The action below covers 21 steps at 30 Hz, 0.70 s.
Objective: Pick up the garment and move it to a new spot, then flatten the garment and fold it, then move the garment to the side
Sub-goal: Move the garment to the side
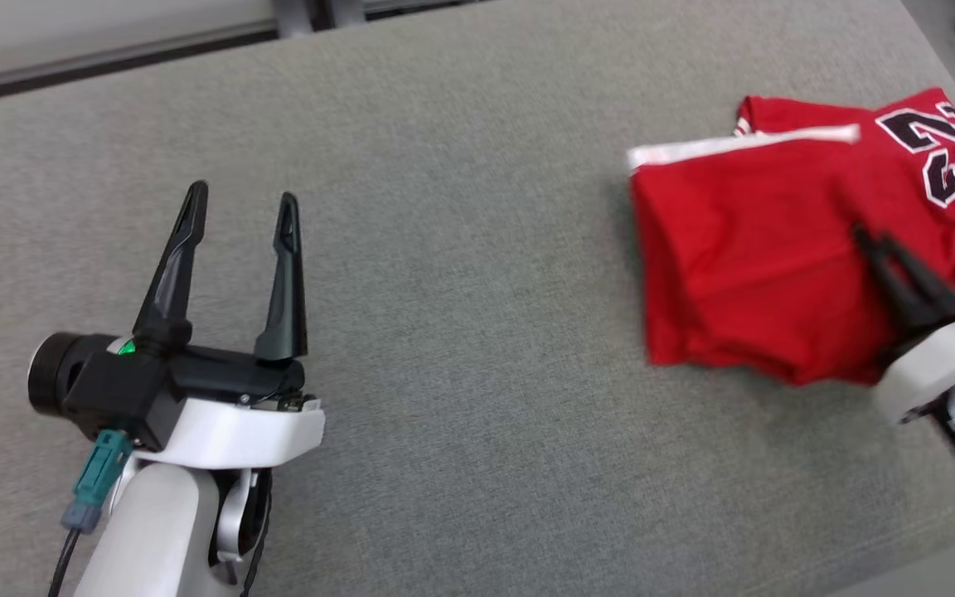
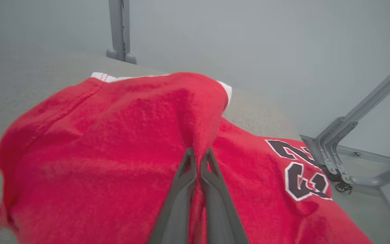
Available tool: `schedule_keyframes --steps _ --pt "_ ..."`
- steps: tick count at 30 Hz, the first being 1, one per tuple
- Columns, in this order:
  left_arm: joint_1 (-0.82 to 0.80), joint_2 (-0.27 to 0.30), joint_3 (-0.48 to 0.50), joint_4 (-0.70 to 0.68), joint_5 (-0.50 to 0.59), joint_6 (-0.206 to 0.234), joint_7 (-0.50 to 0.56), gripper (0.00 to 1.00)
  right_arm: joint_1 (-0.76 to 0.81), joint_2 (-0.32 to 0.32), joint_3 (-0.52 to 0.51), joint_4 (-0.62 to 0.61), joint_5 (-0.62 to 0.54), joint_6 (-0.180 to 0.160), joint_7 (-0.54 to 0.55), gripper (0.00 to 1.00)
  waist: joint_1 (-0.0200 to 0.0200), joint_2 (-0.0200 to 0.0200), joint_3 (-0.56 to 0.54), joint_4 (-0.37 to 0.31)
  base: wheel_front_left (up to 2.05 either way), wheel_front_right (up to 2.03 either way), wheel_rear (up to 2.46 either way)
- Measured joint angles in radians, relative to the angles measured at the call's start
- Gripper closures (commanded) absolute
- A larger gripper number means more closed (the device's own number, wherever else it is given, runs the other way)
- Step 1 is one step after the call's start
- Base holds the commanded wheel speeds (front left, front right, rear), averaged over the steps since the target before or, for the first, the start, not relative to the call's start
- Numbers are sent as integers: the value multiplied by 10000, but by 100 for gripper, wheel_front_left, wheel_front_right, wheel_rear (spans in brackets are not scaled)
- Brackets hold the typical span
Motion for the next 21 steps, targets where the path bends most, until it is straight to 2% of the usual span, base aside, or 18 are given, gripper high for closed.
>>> schedule_keyframes --steps 1,7,13,17,21 --pt "0 0 0 0 0 0 0 0 0 0 0 0 0 0 0 100 0 0 0 0 0 0 0" --pt "-549 15 -232 25 161 -104 15 0 -540 -1555 -681 -155 86 0 82 100 0 0 857 -178 0 0 0" --pt "-978 182 -368 -123 337 -188 123 0 -1139 -2424 -1396 681 278 0 173 100 0 0 1634 23 0 0 0" --pt "-1191 303 -403 -286 447 -221 209 0 -1562 -2531 -1553 1689 355 0 184 100 0 0 2189 233 0 0 0" --pt "-1420 391 -447 -399 500 -268 251 0 -2011 -2176 -1714 2786 391 0 27 100 0 0 2698 408 0 0 0"
